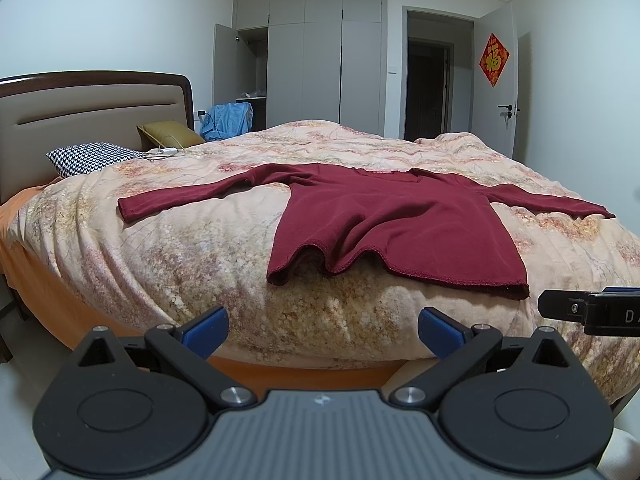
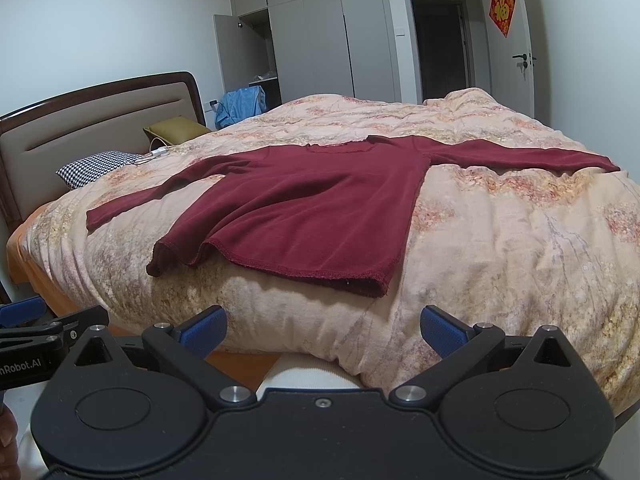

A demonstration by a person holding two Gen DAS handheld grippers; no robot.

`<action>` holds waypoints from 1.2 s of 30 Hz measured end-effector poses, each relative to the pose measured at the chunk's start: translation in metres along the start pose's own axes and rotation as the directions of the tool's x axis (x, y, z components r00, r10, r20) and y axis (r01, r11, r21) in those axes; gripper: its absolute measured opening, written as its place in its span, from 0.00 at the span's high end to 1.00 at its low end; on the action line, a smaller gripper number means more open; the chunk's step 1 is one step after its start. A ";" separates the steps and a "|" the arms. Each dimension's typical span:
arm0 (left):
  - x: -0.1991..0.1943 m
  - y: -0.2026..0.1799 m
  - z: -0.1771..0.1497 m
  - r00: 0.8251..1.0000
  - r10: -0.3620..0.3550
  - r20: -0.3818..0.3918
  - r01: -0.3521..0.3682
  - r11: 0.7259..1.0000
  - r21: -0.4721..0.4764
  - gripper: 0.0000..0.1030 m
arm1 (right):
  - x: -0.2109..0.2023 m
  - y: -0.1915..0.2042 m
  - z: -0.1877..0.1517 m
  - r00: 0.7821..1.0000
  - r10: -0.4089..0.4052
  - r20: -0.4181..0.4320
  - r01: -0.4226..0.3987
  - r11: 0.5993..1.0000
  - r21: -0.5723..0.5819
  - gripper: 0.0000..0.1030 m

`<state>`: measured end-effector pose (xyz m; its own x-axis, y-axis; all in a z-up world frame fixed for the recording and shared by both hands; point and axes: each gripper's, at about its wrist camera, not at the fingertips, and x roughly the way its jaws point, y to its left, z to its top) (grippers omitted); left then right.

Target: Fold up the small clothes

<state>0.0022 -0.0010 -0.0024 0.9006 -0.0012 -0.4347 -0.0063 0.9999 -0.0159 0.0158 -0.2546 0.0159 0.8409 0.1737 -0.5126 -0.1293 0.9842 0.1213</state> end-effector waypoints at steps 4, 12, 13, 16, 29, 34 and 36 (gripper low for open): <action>-0.002 -0.001 0.001 1.000 -0.001 -0.001 0.001 1.000 0.001 0.00 | 0.000 0.000 0.000 1.000 0.000 0.000 0.000 1.000 0.001 0.00; 0.000 -0.005 -0.004 1.000 -0.001 -0.002 0.001 1.000 0.007 0.00 | 0.000 0.000 0.000 1.000 0.000 -0.001 0.000 1.000 0.002 0.00; 0.000 -0.005 -0.004 1.000 -0.001 -0.002 0.001 1.000 0.007 0.00 | 0.000 0.000 0.000 1.000 0.000 -0.001 0.000 1.000 0.002 0.00; 0.000 -0.005 -0.004 1.000 -0.001 -0.002 0.001 1.000 0.007 0.00 | 0.000 0.000 0.000 1.000 0.000 -0.001 0.000 1.000 0.002 0.00; 0.001 -0.006 -0.004 1.000 -0.001 -0.003 0.001 1.000 0.007 0.00 | 0.000 0.000 0.000 1.000 0.001 -0.003 -0.001 1.000 0.004 0.00; 0.000 -0.006 -0.004 1.000 0.000 -0.003 0.000 1.000 0.007 0.00 | 0.000 0.000 0.000 1.000 0.001 -0.002 -0.001 1.000 0.004 0.00; 0.001 -0.006 -0.005 1.000 0.000 -0.004 0.000 1.000 0.008 0.00 | 0.001 0.000 0.000 1.000 0.001 -0.004 -0.001 1.000 0.004 0.00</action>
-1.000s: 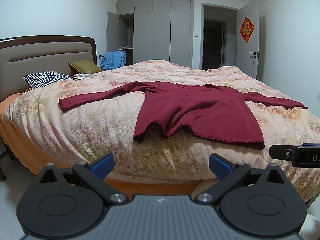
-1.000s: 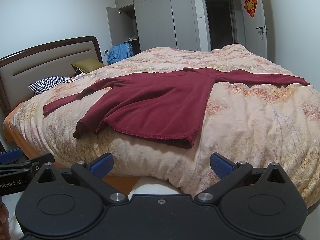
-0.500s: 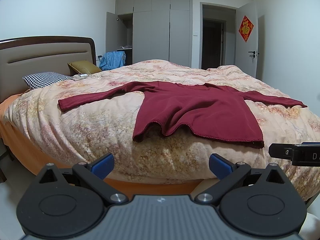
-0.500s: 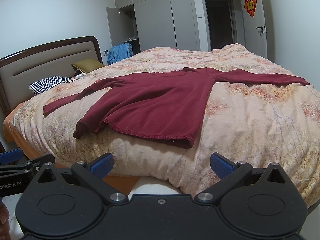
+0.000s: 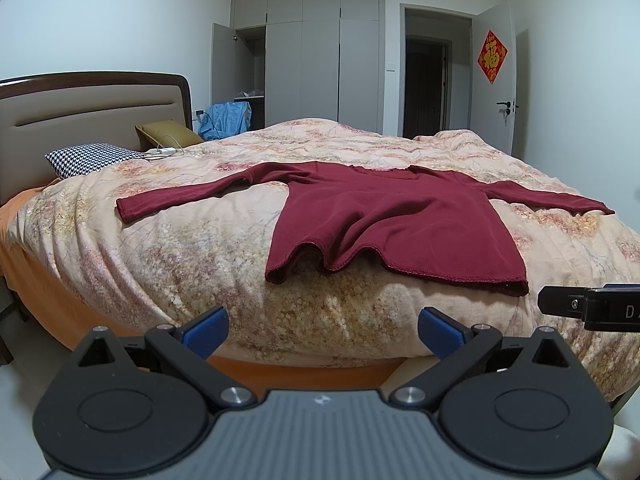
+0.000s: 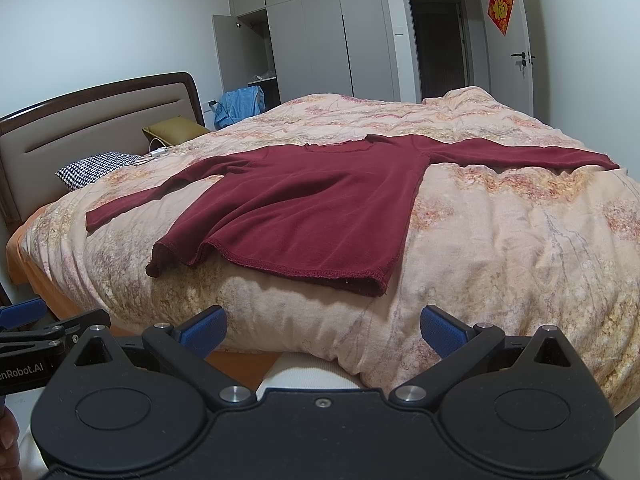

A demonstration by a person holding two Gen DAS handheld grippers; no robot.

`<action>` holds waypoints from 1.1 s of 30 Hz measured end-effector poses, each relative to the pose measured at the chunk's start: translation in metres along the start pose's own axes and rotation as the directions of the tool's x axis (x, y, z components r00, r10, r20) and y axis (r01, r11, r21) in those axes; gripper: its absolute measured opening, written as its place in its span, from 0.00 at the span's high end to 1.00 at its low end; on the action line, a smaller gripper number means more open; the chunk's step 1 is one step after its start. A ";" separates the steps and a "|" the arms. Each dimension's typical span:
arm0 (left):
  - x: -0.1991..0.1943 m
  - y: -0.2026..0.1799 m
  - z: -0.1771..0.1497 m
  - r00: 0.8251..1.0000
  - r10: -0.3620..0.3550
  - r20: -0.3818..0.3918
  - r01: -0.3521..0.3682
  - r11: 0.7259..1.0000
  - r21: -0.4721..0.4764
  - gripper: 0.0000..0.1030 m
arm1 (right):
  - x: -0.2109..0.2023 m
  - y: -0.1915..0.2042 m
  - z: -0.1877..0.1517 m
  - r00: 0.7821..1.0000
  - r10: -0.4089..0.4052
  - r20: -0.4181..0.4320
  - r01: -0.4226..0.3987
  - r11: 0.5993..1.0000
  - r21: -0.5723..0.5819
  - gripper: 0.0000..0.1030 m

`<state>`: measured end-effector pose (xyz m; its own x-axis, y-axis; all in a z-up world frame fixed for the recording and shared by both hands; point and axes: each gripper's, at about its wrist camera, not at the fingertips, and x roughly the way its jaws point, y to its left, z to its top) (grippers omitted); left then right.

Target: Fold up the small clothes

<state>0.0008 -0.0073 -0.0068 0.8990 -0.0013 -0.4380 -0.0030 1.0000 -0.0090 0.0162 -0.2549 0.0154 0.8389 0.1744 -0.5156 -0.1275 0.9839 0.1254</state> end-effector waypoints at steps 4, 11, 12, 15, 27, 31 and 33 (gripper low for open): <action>0.000 0.001 0.000 1.000 0.000 -0.003 0.000 1.000 -0.001 0.00 | 0.003 -0.001 -0.006 1.000 -0.001 -0.010 0.001 1.000 0.007 0.00; 0.005 0.004 0.002 0.999 -0.004 -0.038 0.004 1.000 -0.004 0.00 | 0.008 -0.013 0.002 0.999 0.003 -0.048 0.001 0.995 0.095 0.00; 0.007 0.004 0.004 0.999 -0.004 -0.044 0.003 1.000 -0.003 0.00 | 0.010 -0.018 0.003 0.999 0.008 -0.052 -0.002 0.993 0.119 0.00; 0.016 0.002 0.012 0.997 0.005 -0.071 -0.005 1.000 0.005 0.00 | 0.016 -0.031 0.008 0.998 0.011 -0.062 0.000 0.986 0.167 0.00; 0.068 -0.029 0.068 0.994 0.037 -0.105 -0.028 0.996 0.091 0.00 | 0.049 -0.102 0.045 0.989 -0.129 0.077 0.116 0.981 0.155 0.00; 0.099 -0.044 0.086 0.993 0.016 -0.119 -0.003 0.994 0.106 0.00 | 0.065 -0.134 0.055 0.970 -0.203 0.130 0.180 0.968 0.173 0.00; 0.116 -0.053 0.094 0.992 -0.002 -0.127 0.015 0.995 0.103 0.00 | 0.073 -0.150 0.058 0.959 -0.241 0.151 0.212 0.959 0.186 0.00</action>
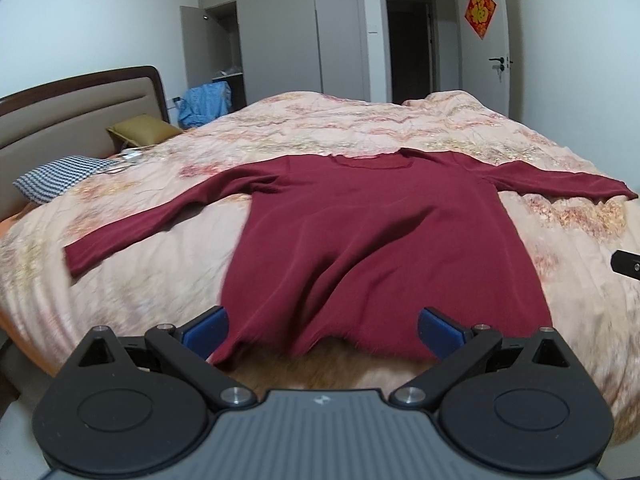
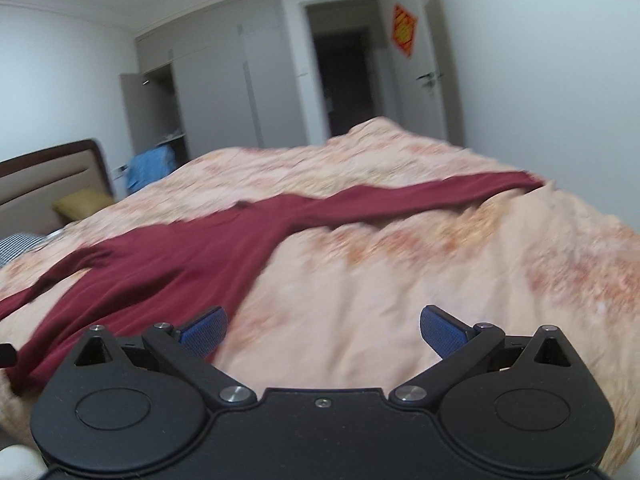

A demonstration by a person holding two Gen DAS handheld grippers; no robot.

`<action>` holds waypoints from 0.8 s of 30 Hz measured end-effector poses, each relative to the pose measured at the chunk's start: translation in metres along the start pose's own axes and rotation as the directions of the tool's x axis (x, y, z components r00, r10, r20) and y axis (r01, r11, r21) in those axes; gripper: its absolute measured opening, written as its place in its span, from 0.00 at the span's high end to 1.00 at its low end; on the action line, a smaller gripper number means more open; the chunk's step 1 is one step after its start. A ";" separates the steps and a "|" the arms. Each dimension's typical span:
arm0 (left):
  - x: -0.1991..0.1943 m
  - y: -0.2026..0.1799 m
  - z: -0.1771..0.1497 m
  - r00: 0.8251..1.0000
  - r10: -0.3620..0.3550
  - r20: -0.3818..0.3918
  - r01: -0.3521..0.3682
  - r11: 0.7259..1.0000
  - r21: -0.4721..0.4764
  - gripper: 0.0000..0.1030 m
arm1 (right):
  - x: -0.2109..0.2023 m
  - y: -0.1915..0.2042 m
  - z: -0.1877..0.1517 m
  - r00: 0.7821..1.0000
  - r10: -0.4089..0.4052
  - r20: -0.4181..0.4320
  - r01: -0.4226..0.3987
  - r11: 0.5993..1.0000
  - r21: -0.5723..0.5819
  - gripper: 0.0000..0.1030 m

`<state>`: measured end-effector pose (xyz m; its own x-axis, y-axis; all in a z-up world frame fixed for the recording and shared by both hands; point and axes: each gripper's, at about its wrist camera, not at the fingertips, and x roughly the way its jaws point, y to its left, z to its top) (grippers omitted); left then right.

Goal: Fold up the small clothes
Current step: 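Grasp the sweater sleeve cuff with the right gripper while left tool approaches the body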

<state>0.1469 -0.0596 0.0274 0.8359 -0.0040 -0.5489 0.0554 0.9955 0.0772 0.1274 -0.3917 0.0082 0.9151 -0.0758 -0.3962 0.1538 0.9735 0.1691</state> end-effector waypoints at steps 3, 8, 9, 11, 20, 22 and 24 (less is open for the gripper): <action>0.027 -0.014 0.017 0.999 -0.040 -0.007 0.040 0.999 0.001 0.00 | 0.024 -0.024 0.006 0.998 -0.054 0.027 0.054 0.998 0.021 0.00; 0.075 -0.044 0.042 0.995 -0.100 -0.002 0.100 0.995 0.010 0.00 | 0.062 -0.063 0.019 0.992 -0.121 0.046 0.119 0.992 0.049 0.00; 0.084 -0.051 0.047 0.994 -0.112 -0.002 0.112 0.994 0.010 0.00 | 0.069 -0.071 0.023 0.991 -0.129 0.043 0.127 0.991 0.052 0.00; 0.104 -0.065 0.054 0.990 -0.138 0.000 0.138 0.990 0.009 0.00 | 0.086 -0.088 0.033 0.990 -0.134 0.035 0.132 0.989 0.066 0.00; 0.165 -0.108 0.045 0.968 -0.231 -0.102 0.233 0.972 0.015 0.00 | 0.162 -0.181 0.091 0.979 -0.202 -0.022 0.201 0.946 0.253 0.00; 0.168 -0.114 0.039 0.969 -0.220 -0.108 0.226 0.973 0.040 0.00 | 0.179 -0.198 0.103 0.977 -0.212 -0.020 0.209 0.934 0.290 0.01; 0.169 -0.117 0.036 0.971 -0.217 -0.101 0.224 0.973 0.064 0.00 | 0.197 -0.214 0.113 0.975 -0.221 -0.022 0.216 0.924 0.314 0.01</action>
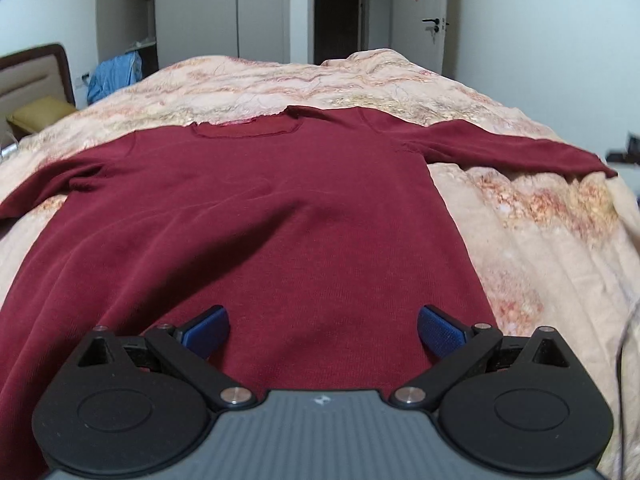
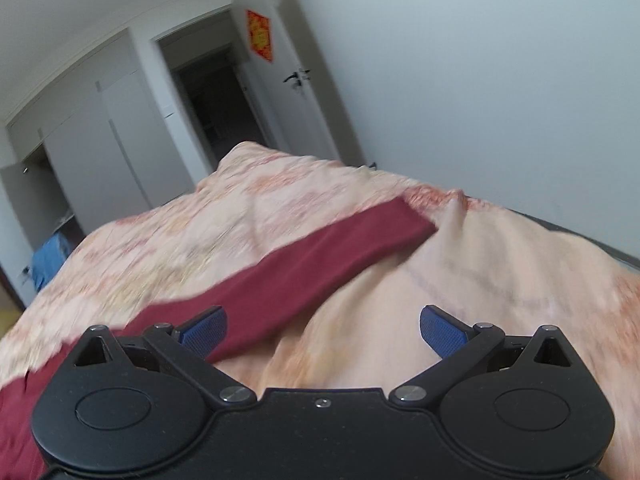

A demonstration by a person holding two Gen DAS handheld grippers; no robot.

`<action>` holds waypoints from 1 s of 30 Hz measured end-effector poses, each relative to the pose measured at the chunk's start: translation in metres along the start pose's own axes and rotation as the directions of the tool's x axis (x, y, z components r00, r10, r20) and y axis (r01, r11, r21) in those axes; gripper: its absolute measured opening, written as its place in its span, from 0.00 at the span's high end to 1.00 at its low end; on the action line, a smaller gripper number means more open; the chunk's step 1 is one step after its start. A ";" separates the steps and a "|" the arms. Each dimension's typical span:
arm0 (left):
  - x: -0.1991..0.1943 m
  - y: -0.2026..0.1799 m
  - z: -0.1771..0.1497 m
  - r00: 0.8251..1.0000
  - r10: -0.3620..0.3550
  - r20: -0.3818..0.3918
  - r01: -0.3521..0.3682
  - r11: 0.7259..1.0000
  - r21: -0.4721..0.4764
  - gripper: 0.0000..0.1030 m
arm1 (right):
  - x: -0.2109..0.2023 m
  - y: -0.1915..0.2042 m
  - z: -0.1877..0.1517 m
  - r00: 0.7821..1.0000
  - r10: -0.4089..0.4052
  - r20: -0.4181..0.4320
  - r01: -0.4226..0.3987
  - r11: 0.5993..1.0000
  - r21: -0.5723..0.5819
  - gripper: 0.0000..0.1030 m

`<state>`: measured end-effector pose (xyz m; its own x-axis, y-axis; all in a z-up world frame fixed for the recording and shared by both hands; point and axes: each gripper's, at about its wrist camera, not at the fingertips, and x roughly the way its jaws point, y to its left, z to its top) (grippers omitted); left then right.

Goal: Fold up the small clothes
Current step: 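Grasp the sweater sleeve cuff with the right gripper while left tool approaches the body, then carry the sleeve with the right gripper across the sweater body and release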

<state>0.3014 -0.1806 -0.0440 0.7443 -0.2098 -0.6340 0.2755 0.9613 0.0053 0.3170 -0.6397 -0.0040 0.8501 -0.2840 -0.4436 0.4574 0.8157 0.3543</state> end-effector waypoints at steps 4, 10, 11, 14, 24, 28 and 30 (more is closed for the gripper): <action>0.002 0.002 0.004 1.000 -0.020 -0.020 0.020 1.000 0.005 0.00 | 0.042 -0.012 0.021 0.998 -0.061 -0.016 0.062 0.997 0.054 0.12; -0.004 0.019 0.018 0.997 -0.031 -0.073 0.030 0.999 -0.018 0.00 | 0.082 -0.018 0.034 0.984 -0.177 0.011 0.175 0.982 0.068 0.51; -0.004 0.023 0.021 0.997 -0.015 -0.081 0.013 1.000 -0.018 0.00 | 0.086 -0.017 0.035 0.980 -0.200 0.009 0.199 0.978 0.061 0.56; -0.008 0.040 0.029 0.995 0.021 -0.102 -0.025 0.999 -0.040 0.00 | 0.090 -0.006 0.038 0.976 -0.219 0.016 0.219 0.976 0.005 0.87; -0.036 0.085 0.042 0.998 -0.019 -0.064 0.010 0.990 -0.139 0.00 | 0.044 0.105 0.052 0.980 -0.003 0.197 0.062 0.954 -0.293 0.94; -0.052 0.098 0.045 0.999 -0.033 -0.022 0.029 0.987 -0.159 0.00 | 0.019 0.178 0.045 0.965 0.187 0.182 -0.106 0.919 -0.379 0.94; -0.058 0.106 0.046 1.000 -0.024 -0.010 0.022 0.985 -0.172 0.00 | 0.006 0.219 0.034 0.946 0.276 0.171 -0.178 0.881 -0.439 0.94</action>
<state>0.3152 -0.0749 0.0286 0.7315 -0.2314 -0.6414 0.1830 0.9728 -0.1423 0.4314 -0.4801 0.0985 0.9749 -0.1293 -0.1813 0.1369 0.9901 0.0296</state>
